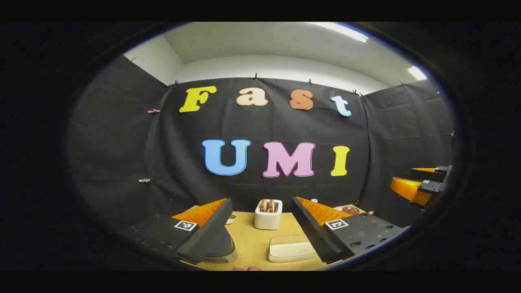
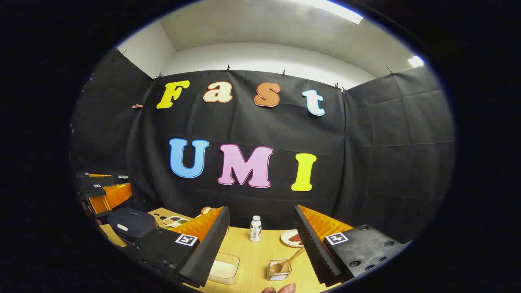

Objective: Close the left gripper, press the button to open the rice cooker; take a wooden spoon from the chopstick holder with the right hand, scoop a spoonful of rice and pour it into the rice cooker, then put the wooden spoon back into the chopstick holder.

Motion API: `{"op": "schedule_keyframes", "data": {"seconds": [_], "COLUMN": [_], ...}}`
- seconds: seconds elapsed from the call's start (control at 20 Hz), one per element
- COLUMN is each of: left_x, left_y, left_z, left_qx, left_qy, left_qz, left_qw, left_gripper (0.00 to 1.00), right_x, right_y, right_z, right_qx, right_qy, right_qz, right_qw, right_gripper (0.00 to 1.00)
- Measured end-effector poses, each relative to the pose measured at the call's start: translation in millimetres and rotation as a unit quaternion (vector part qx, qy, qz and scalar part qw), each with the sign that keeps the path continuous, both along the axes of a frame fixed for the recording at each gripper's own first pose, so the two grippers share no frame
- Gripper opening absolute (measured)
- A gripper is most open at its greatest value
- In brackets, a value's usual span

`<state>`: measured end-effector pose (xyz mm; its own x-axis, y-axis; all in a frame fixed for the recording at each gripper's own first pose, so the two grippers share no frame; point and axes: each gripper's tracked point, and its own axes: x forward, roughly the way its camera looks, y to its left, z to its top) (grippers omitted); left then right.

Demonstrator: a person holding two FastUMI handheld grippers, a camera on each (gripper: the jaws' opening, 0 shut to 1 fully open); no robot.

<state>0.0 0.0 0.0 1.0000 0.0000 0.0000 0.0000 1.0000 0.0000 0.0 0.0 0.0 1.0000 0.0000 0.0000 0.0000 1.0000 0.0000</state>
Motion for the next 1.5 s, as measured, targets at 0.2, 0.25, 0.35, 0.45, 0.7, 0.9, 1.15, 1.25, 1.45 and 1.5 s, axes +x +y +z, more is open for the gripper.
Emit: {"op": "schedule_keyframes", "data": {"seconds": [0.2, 0.25, 0.35, 0.45, 0.7, 0.9, 1.15, 1.25, 1.45, 1.5], "left_x": [-1.1, -1.6, -2.9, -3.3, -3.6, -4.5, -5.9, -6.1, -5.2, -5.5], "left_y": [4.9, 5.8, 6.1, 7.5, 7.9, 8.4, 11.7, 18.5, 22.0, 21.2], "left_z": [-3.2, -3.6, -2.2, -0.5, -1.2, 1.0, 1.1, -0.4, -15.4, -17.8], "left_qx": [-0.002, -0.002, 0.000, 0.002, 0.003, 0.005, 0.006, 0.011, -0.010, -0.017], "left_qy": [0.003, 0.003, 0.001, -0.002, -0.001, -0.005, -0.005, 0.001, 0.030, 0.034], "left_qz": [0.005, 0.006, 0.006, 0.006, 0.005, 0.006, 0.008, 0.016, -0.001, -0.014], "left_qw": [1.000, 1.000, 1.000, 1.000, 1.000, 1.000, 1.000, 1.000, 1.000, 0.999], "left_gripper": [0.99, 0.98, 0.98, 0.98, 0.98, 0.98, 0.96, 0.67, 0.07, 0.07], "right_x": [-1.0, -1.2, -1.0, -2.9, -3.6, -3.5, -2.4, -2.4, -2.3, -1.8], "right_y": [4.2, 4.7, 7.3, 10.6, 15.6, 13.7, 13.7, 14.9, 17.5, 17.9], "right_z": [1.8, 0.9, -0.1, 2.5, 6.5, 7.9, 6.3, 6.5, 5.5, 5.8], "right_qx": [0.007, 0.006, 0.006, 0.004, -0.007, -0.007, -0.006, -0.009, -0.014, -0.015], "right_qy": [-0.002, 0.000, 0.001, -0.002, -0.010, -0.012, -0.010, -0.011, -0.011, -0.011], "right_qz": [0.001, 0.001, 0.003, 0.005, 0.009, 0.006, 0.005, 0.007, 0.011, 0.010], "right_qw": [1.000, 1.000, 1.000, 1.000, 1.000, 1.000, 1.000, 1.000, 1.000, 1.000], "right_gripper": [0.97, 0.97, 0.97, 0.97, 0.97, 0.97, 0.98, 0.98, 0.98, 0.98]}}
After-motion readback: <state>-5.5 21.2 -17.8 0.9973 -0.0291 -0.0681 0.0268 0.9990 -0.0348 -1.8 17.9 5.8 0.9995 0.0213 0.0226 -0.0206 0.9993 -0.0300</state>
